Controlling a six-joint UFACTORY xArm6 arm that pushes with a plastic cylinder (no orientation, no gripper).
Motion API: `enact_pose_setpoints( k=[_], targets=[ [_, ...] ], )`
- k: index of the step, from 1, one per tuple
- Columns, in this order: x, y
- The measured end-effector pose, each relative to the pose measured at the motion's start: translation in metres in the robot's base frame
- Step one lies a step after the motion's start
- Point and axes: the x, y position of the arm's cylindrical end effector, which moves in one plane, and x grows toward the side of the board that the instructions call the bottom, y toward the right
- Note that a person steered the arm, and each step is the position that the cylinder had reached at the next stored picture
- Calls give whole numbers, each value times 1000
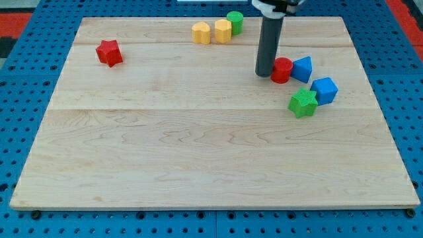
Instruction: Place the red star below the red circle
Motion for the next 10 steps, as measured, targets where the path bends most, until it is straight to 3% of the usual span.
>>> enact_pose_setpoints(
  k=[1,3,4,5,7,8,10],
  targets=[
    [26,-89],
    [-16,-344],
    [-43,-394],
    [-83,-326],
    [-25,-259],
    [-36,-210],
    [-71,-201]
  ],
)
